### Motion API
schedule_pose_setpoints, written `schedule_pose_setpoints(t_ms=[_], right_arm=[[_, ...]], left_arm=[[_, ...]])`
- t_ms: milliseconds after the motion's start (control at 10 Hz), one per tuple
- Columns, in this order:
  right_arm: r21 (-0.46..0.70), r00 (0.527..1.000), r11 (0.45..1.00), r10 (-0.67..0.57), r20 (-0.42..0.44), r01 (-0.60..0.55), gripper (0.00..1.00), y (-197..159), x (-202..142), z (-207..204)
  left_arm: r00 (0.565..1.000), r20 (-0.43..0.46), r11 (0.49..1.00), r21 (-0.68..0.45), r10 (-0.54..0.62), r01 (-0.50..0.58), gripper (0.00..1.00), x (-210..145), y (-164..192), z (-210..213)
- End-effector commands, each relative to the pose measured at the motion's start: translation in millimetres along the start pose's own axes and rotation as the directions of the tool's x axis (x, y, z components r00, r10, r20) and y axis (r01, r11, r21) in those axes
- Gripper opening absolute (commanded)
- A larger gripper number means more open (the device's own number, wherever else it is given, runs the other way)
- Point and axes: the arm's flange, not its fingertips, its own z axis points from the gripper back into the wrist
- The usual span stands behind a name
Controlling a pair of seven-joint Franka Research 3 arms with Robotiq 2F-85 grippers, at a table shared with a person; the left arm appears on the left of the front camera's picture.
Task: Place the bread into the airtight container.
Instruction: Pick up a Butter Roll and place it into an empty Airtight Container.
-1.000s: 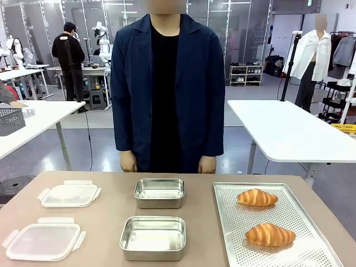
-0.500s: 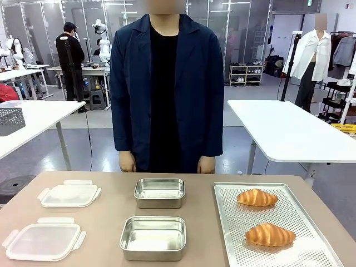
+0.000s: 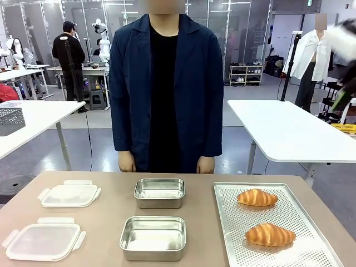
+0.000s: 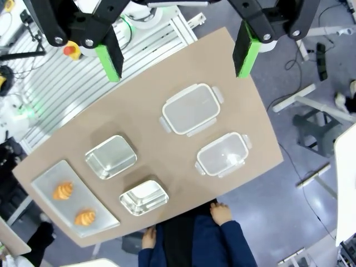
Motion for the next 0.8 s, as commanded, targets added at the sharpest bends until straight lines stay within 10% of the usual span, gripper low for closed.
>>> schedule_pose_setpoints(t_ms=[0, 700], right_arm=[[0.039, 1.0, 0.999, 0.025, 0.015, -0.025, 1.0, -20, -3, -63], [0.08, 0.998, 0.995, -0.055, -0.015, 0.056, 1.0, -36, 5, -249]], left_arm=[[1.0, -0.005, 1.0, -0.005, -0.018, 0.018, 1.0, 0, -2, 4], [1.0, -0.005, 1.0, -0.005, -0.018, 0.018, 1.0, 0, -2, 4]])
